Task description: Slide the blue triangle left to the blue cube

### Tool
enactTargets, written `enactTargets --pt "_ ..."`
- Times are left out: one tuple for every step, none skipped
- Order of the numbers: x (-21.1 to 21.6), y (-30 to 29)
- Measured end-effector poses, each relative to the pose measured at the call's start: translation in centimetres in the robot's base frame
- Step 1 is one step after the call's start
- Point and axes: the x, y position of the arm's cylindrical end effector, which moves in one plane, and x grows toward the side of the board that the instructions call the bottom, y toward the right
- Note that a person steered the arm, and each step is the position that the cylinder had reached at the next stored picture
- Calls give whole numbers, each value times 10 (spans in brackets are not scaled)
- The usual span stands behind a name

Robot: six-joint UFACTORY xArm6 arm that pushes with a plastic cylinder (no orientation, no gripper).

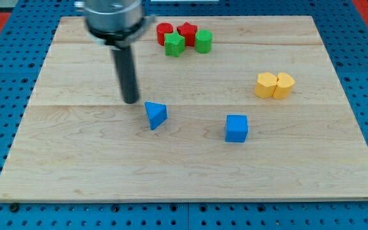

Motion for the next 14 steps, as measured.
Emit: enactTargets --pt "5 -30" --pt "7 17" --pt "25 46" --pt "57 51" --pt "74 80" --pt "72 114" --pt "67 145" --pt "62 145" --pt "10 145" --pt "-67 159" --pt "-146 195" --pt "-188 246" --pt "-175 211" --pt "-155 206"
